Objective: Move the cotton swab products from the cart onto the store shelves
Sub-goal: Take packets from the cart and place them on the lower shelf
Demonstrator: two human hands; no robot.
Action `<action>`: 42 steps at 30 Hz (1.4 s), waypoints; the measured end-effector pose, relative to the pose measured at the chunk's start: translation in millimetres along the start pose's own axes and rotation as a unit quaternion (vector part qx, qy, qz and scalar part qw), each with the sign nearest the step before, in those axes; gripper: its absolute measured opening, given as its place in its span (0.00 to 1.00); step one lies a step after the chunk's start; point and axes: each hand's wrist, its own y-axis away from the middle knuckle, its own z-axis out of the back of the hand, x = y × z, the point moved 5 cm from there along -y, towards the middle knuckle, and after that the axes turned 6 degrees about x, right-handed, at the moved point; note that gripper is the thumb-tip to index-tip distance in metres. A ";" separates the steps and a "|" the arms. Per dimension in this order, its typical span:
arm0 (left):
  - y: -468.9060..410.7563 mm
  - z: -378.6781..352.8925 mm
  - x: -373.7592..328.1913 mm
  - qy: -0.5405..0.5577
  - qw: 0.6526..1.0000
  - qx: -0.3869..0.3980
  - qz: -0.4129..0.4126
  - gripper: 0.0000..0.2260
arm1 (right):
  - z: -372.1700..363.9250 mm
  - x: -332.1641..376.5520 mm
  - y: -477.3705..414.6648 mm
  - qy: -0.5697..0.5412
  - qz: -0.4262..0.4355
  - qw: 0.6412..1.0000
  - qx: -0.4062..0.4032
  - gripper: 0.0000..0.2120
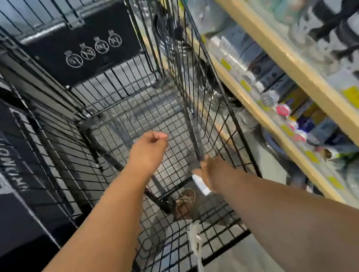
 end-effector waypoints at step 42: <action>506.9 -139.8 -490.6 -0.087 0.667 0.317 -0.668 0.30 | -77.7 -188.5 788.0 -0.502 0.041 0.267 -0.822 0.24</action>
